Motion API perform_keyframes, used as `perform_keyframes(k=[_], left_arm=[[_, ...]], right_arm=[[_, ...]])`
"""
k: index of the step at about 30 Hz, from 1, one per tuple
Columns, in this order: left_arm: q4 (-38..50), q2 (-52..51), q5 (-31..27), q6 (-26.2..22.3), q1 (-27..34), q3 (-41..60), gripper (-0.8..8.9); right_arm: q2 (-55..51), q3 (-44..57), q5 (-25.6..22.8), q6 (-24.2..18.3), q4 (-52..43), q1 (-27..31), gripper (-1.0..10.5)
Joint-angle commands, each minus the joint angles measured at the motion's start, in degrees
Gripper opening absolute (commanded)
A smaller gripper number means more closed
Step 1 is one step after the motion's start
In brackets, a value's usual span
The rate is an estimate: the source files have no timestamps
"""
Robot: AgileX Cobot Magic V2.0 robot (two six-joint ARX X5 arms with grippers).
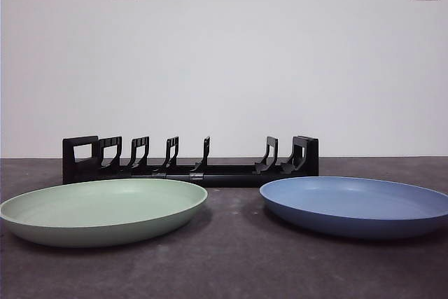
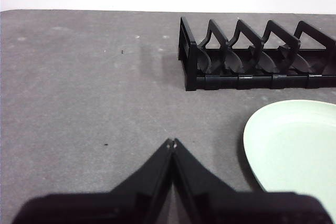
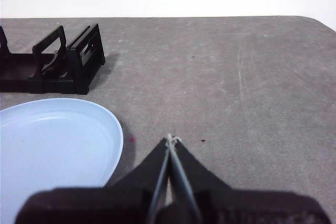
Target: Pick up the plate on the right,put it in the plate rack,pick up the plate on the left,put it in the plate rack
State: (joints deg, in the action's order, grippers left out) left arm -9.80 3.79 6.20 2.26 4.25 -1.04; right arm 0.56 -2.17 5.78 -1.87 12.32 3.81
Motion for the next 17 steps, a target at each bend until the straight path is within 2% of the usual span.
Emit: perform_keyframes(k=[1,4,8,12,17], left_arm=[[0.42,0.07,0.26,0.87,0.17,0.52,-0.03],[0.42,0.07,0.26,3.65,0.17,0.52,-0.03],[0.44,0.07,0.83,6.1,0.17,0.52,-0.03],[0.57,0.09,5.73,7.21,0.17,0.17,-0.06],[-0.92,0.44,7.67,9.57,0.17,-2.95,-0.06]], right_arm=[[-0.07,0.61,-0.22,0.39,-0.39,-0.02,0.0],[-0.07,0.61,0.55,0.94,-0.94,-0.04,0.0],[-0.07,0.61,3.06,6.43,-2.05,-0.04,0.0],[-0.04,0.52,3.78,11.1,-4.26,-0.02,0.0],[0.09,-1.66,4.87,17.09,-5.92,-0.04,-0.1]])
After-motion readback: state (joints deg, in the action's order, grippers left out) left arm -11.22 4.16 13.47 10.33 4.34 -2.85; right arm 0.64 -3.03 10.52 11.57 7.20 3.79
